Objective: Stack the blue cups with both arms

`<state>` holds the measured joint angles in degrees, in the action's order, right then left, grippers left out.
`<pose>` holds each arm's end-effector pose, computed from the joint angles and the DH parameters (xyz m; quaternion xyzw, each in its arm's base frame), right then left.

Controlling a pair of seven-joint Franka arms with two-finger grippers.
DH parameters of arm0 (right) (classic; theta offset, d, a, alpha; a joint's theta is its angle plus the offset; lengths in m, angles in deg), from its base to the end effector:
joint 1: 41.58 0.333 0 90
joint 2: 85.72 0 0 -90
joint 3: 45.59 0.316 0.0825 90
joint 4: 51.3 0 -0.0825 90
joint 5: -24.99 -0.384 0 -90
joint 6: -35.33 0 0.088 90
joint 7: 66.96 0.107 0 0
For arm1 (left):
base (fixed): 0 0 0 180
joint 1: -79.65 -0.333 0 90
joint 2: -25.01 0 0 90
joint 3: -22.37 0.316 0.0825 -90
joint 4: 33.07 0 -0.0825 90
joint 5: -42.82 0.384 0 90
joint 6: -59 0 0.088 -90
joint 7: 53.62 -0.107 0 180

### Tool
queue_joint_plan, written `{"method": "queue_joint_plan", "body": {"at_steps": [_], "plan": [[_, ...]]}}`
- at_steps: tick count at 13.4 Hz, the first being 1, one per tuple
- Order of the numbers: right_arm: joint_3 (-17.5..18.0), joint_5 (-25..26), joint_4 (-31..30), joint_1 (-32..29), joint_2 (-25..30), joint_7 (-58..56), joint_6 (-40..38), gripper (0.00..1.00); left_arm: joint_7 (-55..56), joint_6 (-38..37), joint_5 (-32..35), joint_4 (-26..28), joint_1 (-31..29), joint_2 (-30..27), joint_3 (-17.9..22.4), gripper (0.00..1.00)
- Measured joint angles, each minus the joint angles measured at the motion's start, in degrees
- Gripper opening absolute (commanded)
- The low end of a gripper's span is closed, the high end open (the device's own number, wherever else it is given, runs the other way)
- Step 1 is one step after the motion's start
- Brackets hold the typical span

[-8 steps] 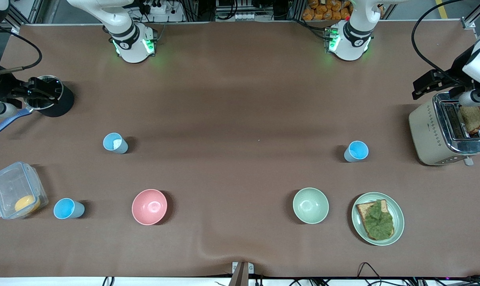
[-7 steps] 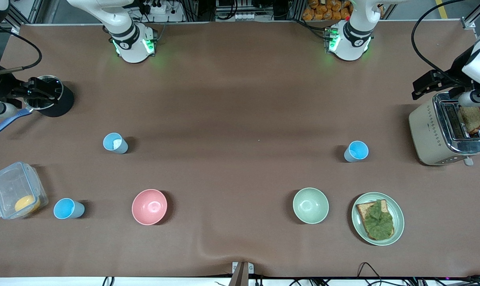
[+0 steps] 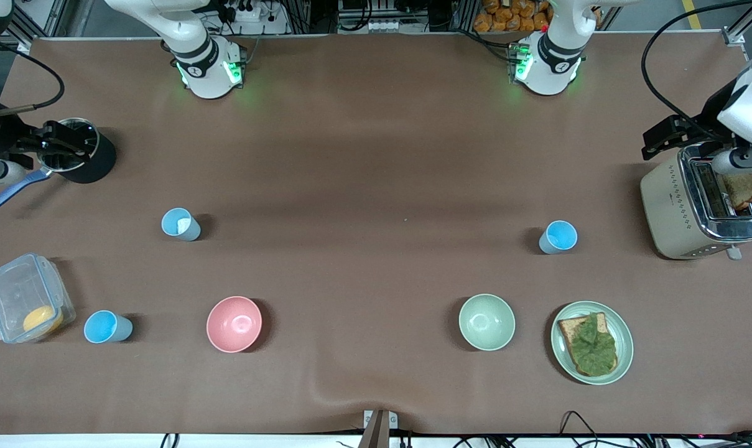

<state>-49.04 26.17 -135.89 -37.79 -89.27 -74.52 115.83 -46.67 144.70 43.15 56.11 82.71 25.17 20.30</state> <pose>0.5560 0.0020 0.6206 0.9954 0.0676 -0.0672 0.0079 0.5453 -0.0483 0.6233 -0.9994 -0.0160 0.0313 0.0062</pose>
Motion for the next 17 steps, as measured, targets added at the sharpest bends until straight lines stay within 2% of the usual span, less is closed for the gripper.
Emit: {"method": "queue_joint_plan", "body": {"at_steps": [2,4,11,14,17], "plan": [[0.0,0.0,0.0,0.0,0.0,0.0,0.0,1.0,0.0,1.0,0.0,0.6,-0.1,1.7,0.0,1.0],[0.0,0.0,0.0,0.0,0.0,0.0,0.0,1.0,0.0,5.5,0.0,3.1,-0.2,3.7,0.1,1.0],[0.0,0.0,0.0,0.0,0.0,0.0,0.0,1.0,0.0,34.7,0.0,24.7,-0.4,5.9,0.2,1.0],[-0.1,0.0,0.0,0.0,0.0,0.0,0.0,1.0,0.0,39.8,0.0,28.4,-0.5,8.3,0.3,1.0],[-0.1,0.0,-0.1,0.0,0.0,0.0,-0.2,1.0,0.0,48.8,0.0,32.5,-0.7,10.8,0.3,1.0]]}}
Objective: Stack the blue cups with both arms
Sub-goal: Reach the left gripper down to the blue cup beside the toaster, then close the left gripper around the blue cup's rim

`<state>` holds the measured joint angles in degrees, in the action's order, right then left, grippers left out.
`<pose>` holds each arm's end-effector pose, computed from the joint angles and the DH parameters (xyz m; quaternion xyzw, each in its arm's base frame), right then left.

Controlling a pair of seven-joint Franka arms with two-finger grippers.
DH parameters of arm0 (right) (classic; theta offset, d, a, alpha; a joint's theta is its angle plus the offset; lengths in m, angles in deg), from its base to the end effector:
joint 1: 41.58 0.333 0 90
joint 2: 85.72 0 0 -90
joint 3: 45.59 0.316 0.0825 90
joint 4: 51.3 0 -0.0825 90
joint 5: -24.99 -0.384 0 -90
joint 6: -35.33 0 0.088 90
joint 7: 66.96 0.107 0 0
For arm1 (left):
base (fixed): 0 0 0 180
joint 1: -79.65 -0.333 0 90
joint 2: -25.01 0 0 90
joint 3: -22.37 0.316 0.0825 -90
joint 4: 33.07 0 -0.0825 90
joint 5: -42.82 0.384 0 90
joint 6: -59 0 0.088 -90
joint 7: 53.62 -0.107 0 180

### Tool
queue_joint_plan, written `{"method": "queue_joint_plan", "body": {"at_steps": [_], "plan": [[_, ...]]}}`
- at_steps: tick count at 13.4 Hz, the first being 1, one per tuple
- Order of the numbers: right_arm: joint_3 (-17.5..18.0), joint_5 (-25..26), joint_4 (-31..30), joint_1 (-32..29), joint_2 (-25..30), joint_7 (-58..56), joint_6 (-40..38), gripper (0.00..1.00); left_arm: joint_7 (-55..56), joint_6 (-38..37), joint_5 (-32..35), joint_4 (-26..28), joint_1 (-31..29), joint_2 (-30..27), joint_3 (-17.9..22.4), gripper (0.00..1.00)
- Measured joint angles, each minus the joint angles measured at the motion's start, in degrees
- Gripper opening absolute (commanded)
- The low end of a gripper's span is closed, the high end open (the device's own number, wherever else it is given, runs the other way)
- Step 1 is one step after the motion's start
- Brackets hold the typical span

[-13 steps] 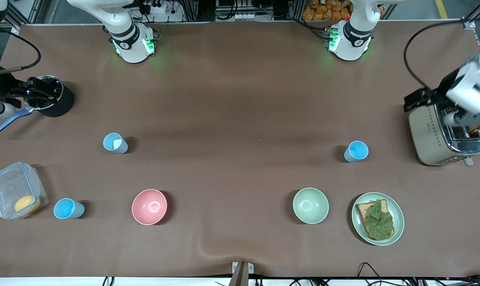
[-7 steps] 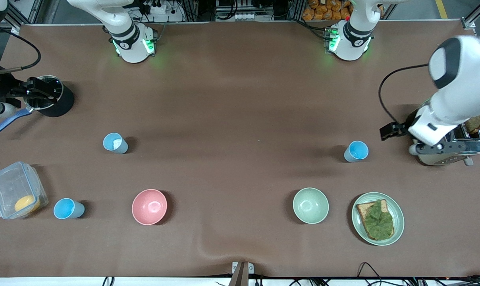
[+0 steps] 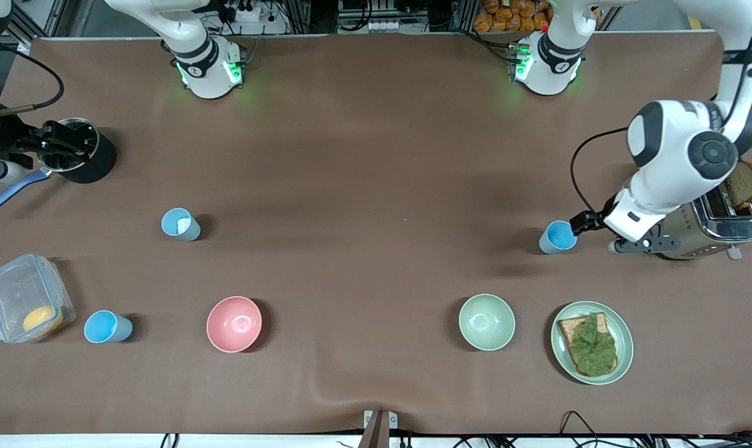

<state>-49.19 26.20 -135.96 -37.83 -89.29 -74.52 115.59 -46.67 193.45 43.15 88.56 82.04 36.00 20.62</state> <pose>0.5556 0.0001 0.6195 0.9953 0.0659 -0.0701 0.0079 0.5696 -0.0409 0.3241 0.9996 0.0229 0.0159 0.0024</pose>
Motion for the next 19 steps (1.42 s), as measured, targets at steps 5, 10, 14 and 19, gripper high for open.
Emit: {"method": "queue_joint_plan", "body": {"at_steps": [5,10,14,19], "plan": [[-0.3,0.0,-0.1,-0.1,0.0,0.0,-0.1,1.0,0.0,3.9,0.0,1.7,0.0,5.4,0.0,0.92],[-0.5,0.0,-0.1,-0.2,-0.1,0.0,-0.2,1.0,-0.1,3.9,0.0,1.8,-0.4,7.8,0.0,0.02],[-0.5,0.0,-0.1,-0.2,-0.2,0.0,-0.2,1.0,-0.1,4.0,0.0,1.7,-0.3,8.6,-0.2,0.0],[-0.5,0.0,-0.1,-0.2,-0.2,0.0,-0.2,1.0,0.0,4.3,0.0,0.7,-0.2,8.3,-0.6,0.0]]}}
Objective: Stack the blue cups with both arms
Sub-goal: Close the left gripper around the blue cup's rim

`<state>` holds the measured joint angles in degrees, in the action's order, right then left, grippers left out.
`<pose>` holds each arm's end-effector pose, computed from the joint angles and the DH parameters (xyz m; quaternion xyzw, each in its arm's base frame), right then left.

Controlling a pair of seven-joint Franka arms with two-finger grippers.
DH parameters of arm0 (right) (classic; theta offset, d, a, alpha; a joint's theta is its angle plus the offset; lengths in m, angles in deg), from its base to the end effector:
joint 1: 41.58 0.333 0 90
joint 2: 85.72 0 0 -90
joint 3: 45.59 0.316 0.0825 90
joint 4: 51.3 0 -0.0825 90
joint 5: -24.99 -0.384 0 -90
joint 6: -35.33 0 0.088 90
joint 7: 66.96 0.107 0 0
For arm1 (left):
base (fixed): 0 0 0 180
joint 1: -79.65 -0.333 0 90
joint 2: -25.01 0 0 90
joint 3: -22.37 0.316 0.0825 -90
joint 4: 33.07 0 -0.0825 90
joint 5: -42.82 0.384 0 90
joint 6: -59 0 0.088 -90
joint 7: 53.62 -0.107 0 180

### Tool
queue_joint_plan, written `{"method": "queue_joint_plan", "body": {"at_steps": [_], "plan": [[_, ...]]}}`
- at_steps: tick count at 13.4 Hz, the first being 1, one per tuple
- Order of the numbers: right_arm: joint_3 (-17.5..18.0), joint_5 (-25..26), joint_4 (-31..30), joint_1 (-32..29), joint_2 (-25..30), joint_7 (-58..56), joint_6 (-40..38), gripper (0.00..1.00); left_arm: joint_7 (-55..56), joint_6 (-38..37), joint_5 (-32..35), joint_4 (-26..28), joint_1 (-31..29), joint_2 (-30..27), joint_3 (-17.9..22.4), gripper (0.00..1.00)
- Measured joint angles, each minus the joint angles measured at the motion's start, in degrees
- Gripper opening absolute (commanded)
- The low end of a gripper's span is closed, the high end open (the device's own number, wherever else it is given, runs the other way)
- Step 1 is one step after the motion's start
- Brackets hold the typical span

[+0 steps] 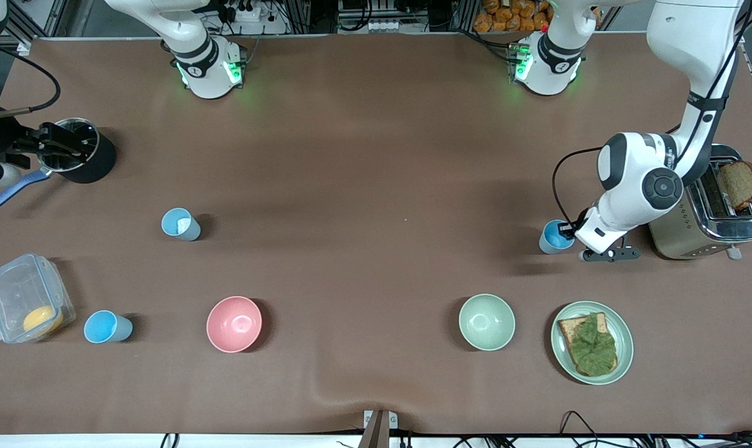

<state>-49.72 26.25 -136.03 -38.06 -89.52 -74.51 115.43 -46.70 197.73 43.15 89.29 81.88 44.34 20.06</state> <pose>0.5563 -0.0071 0.6166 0.9955 0.0592 -0.0742 0.0081 0.5658 -0.0448 0.2425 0.9995 0.0195 -0.0260 0.0023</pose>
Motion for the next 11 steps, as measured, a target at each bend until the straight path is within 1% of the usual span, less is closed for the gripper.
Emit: {"method": "queue_joint_plan", "body": {"at_steps": [3,4,5,7,9,11], "plan": [[0.0,0.0,0.0,0.0,0.0,0.0,0.0,1.0,1.1,-1.3,0.0,-1.9,0.0,-2.0,-1.7,0.0],[0.0,0.0,0.0,0.0,0.0,0.0,-0.1,1.0,1.2,-4.2,0.0,-3.3,0.1,-3.1,-2.3,0.0],[0.0,0.0,-0.1,-0.1,-0.1,0.0,-0.1,1.0,1.2,-8.7,0.0,-5.8,0.1,-4.1,-2.6,0.0],[-0.1,0.0,-0.1,-0.3,-0.1,0.0,-0.1,1.0,1.2,-18.0,0.0,-11.7,0.1,-5.5,-3.3,0.0],[-0.1,0.0,-0.1,-0.4,-0.2,0.0,-0.1,1.0,1.2,-23.3,0.0,-16.5,0.1,-5.9,-4.4,0.0],[-0.1,0.0,-0.2,-0.4,-0.2,0.0,-0.1,1.0,1.9,-26.4,0.0,-19.5,0.5,-5.7,-5.5,0.0]]}}
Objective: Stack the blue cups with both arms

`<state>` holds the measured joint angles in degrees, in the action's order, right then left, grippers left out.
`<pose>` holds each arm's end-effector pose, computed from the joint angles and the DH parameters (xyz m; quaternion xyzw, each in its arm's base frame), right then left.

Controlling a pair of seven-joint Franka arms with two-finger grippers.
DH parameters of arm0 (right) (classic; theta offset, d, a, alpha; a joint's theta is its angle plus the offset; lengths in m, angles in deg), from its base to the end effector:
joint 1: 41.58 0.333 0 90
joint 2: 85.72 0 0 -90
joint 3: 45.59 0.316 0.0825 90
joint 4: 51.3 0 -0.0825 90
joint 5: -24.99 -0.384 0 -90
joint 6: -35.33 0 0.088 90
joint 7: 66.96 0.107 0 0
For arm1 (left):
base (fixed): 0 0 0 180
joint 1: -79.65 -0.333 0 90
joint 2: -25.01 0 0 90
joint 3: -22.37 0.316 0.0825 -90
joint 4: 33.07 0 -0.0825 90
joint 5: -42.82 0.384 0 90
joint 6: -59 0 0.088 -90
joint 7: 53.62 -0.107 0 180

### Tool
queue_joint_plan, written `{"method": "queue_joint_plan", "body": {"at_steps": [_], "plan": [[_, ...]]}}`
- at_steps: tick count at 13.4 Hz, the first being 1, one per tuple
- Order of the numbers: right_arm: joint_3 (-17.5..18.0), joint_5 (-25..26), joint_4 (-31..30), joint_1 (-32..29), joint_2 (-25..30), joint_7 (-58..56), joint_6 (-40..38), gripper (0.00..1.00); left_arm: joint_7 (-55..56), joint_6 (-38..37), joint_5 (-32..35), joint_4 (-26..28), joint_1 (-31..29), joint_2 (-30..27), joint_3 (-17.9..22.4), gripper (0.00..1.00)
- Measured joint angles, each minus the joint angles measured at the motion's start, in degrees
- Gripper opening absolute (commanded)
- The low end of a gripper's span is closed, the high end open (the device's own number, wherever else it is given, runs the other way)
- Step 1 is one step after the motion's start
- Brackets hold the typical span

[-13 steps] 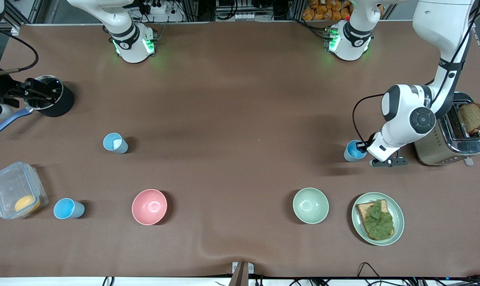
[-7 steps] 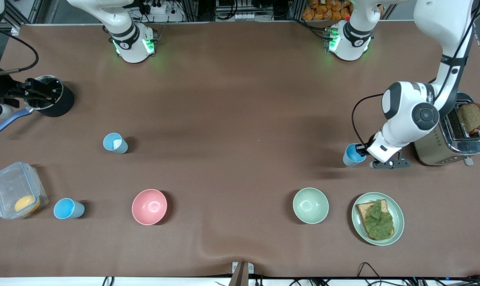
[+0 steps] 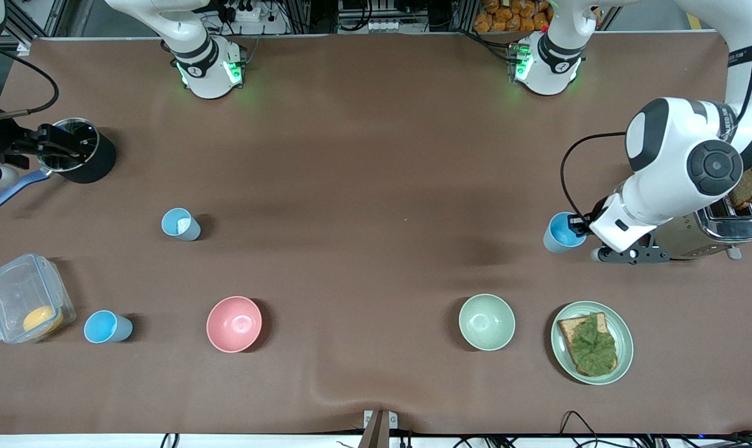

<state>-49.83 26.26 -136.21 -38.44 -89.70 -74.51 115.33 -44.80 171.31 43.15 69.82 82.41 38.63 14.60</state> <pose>0.5568 -0.0118 0.6133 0.9954 0.0549 -0.0782 0.0077 0.6054 -0.1073 0.4112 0.9992 -0.0148 -0.0373 0.0072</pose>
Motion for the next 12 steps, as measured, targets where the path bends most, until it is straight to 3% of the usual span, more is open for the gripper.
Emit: {"method": "queue_joint_plan", "body": {"at_steps": [12], "plan": [[0.0,0.0,0.0,-0.7,0.0,0.0,0.4,1.0,6.9,-1.0,0.0,-1.6,4.1,2.9,-1.2,0.0]]}}
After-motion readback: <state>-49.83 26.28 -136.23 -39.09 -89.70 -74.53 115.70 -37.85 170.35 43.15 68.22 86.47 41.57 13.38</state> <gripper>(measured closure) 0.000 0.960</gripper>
